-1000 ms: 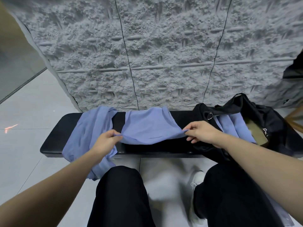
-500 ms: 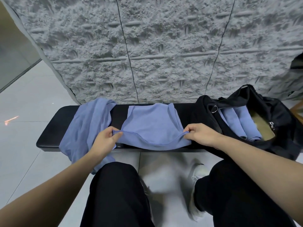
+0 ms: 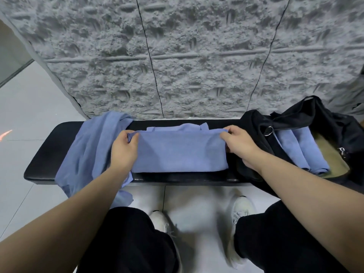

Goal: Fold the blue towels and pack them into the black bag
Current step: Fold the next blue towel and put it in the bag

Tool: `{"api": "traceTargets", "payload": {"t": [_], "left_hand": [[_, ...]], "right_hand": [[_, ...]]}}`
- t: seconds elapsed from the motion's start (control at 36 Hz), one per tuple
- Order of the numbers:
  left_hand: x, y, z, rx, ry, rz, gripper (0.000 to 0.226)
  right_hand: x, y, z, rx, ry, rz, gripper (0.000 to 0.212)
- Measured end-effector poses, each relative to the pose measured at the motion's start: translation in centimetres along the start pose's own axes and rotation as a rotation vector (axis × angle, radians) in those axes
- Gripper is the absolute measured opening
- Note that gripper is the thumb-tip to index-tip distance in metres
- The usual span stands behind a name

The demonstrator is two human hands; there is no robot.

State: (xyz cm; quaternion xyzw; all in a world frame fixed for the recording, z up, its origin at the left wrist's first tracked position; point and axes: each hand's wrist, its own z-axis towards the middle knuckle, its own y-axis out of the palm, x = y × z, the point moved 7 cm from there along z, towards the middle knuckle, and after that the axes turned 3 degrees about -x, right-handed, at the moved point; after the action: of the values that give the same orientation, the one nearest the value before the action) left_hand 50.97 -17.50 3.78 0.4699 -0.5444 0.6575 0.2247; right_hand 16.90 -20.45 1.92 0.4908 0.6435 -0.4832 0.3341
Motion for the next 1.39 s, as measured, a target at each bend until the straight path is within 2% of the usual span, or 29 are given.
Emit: {"api": "traceTargets", "payload": {"t": [0.14, 0.25, 0.28, 0.44, 0.53, 0.58, 0.64, 0.69, 0.81, 0.89, 0.92, 0.97, 1.03, 1.08, 1.14, 1.22, 1.31, 1.39], "left_hand": [[1.4, 2.1, 1.9, 0.058, -0.008, -0.039, 0.008], [2.4, 4.6, 2.8, -0.004, -0.002, -0.069, 0.042], [2.6, 5.2, 2.9, -0.013, 0.017, -0.068, 0.045], [3.4, 9.2, 3.9, -0.114, 0.022, 0.103, 0.02], [4.5, 11.6, 4.5, -0.181, 0.026, 0.18, 0.013], [5.1, 13.2, 4.9, -0.197, 0.07, 0.23, 0.013], [5.5, 14.8, 5.3, -0.219, 0.124, 0.317, 0.016], [5.7, 16.3, 5.4, -0.246, 0.166, 0.416, 0.024], [5.4, 18.9, 5.5, -0.347, 0.224, 0.563, 0.04], [4.9, 20.3, 5.5, -0.415, 0.207, 0.602, 0.046], [4.7, 20.6, 5.6, -0.432, 0.195, 0.609, 0.045], [4.6, 20.9, 5.9, -0.435, 0.205, 0.605, 0.026], [4.5, 20.8, 6.4, -0.421, 0.198, 0.586, 0.012], [4.2, 20.3, 6.5, -0.397, 0.178, 0.554, 0.012], [4.0, 19.8, 6.3, -0.367, 0.179, 0.528, 0.014], [3.6, 19.2, 6.1, -0.344, 0.13, 0.486, 0.017], [3.3, 18.9, 5.9, -0.329, 0.098, 0.469, 0.019], [3.5, 18.8, 5.5, -0.332, 0.143, 0.487, 0.015]], "right_hand": [[-0.3, 0.4, 2.1, 0.111, 0.012, 0.068, 0.012], [0.1, 1.4, 3.4, 0.071, 0.027, 0.064, 0.012], [0.2, 1.6, 3.7, 0.054, 0.027, 0.051, 0.012], [0.8, 2.9, 6.0, 0.024, 0.037, -0.031, 0.028], [0.0, 3.2, 7.4, 0.024, 0.106, -0.059, 0.025], [-0.1, 3.4, 8.1, 0.037, 0.127, -0.044, 0.016], [-0.1, 3.7, 8.7, 0.071, 0.055, -0.047, 0.016], [0.1, 4.1, 9.2, 0.075, -0.007, -0.181, 0.011], [0.6, 4.3, 10.4, 0.081, -0.009, -0.459, 0.031], [1.1, 4.2, 10.9, 0.095, 0.032, -0.481, 0.024], [1.2, 4.1, 11.0, 0.102, 0.041, -0.481, 0.02], [1.2, 3.8, 11.1, 0.121, 0.042, -0.476, 0.015], [1.3, 3.8, 11.2, 0.107, 0.027, -0.436, 0.01], [1.4, 3.9, 11.3, 0.075, 0.0, -0.31, 0.012], [1.6, 3.7, 10.8, 0.059, 0.023, -0.064, 0.011], [2.1, 3.1, 9.8, 0.051, 0.186, 0.303, 0.009], [2.7, 2.1, 8.9, 0.109, 0.37, 0.422, 0.019], [2.8, 1.5, 8.4, 0.161, 0.427, 0.416, 0.027]]}}
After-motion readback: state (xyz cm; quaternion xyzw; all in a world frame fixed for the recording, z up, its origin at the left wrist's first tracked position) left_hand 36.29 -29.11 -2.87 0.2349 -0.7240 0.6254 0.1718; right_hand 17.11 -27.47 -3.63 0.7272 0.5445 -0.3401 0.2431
